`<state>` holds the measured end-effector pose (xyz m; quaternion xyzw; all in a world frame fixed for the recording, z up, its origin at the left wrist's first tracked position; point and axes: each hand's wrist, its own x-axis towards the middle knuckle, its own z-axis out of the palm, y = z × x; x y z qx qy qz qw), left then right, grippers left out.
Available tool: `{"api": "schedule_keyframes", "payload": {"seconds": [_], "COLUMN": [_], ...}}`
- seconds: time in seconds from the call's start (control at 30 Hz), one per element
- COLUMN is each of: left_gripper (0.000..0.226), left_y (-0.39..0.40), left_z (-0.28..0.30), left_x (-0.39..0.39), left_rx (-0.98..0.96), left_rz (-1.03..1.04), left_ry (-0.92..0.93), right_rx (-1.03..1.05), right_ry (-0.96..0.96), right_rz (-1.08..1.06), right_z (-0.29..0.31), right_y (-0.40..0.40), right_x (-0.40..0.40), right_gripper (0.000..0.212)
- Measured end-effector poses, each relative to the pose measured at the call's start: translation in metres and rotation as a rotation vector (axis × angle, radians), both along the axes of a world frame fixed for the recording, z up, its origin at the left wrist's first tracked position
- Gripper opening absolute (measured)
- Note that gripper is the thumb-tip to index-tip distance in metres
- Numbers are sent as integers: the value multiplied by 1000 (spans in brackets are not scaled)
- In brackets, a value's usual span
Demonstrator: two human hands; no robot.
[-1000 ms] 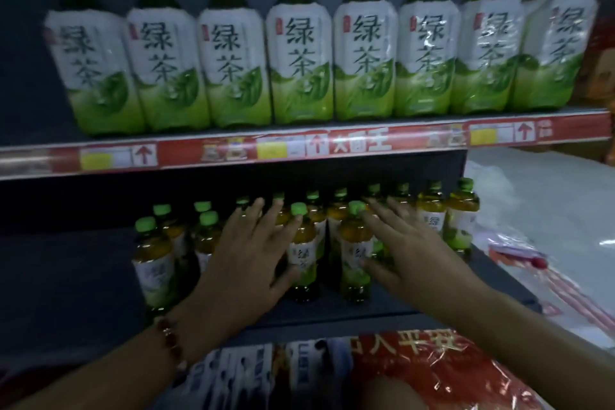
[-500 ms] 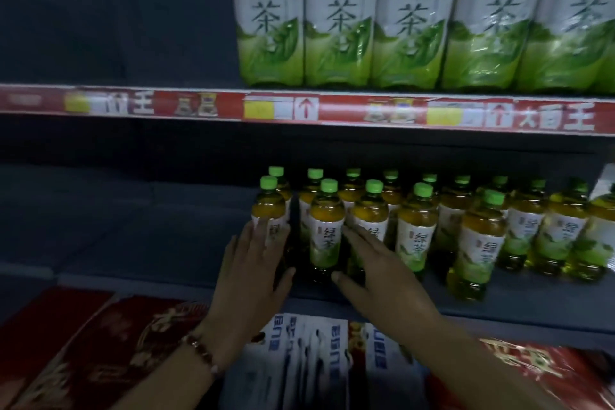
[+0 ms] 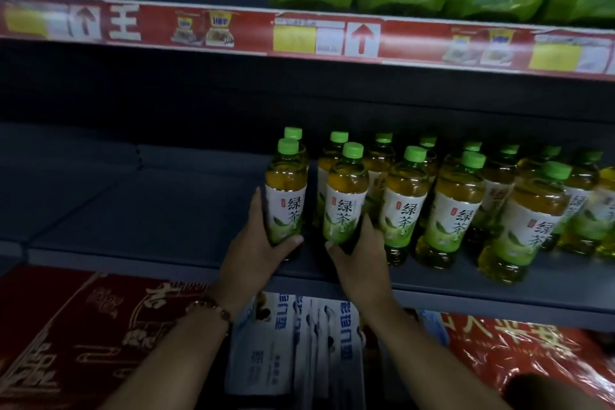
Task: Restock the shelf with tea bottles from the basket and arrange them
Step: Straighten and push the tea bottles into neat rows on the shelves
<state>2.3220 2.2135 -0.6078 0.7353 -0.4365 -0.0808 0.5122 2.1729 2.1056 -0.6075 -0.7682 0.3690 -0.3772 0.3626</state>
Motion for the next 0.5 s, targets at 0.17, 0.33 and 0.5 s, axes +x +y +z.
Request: {"api": "schedule_keyframes", "payload": {"seconds": [0.17, 0.33, 0.5], "left_gripper": [76, 78, 73], "left_y": [-8, -14, -21], "left_z": [-6, -8, -8], "left_x": [8, 17, 19], "left_rx": [-48, -54, -64], "left_rz": [-123, -212, -225], "left_ry": [144, 169, 146], "right_rx": [57, 168, 228], "right_ry": [12, -6, 18], "right_rz": [11, 177, 287], "right_z": [-6, 1, 2], "right_y": [-6, -11, -17], "right_x": [14, 15, 18], "right_gripper": [56, 55, 59]}}
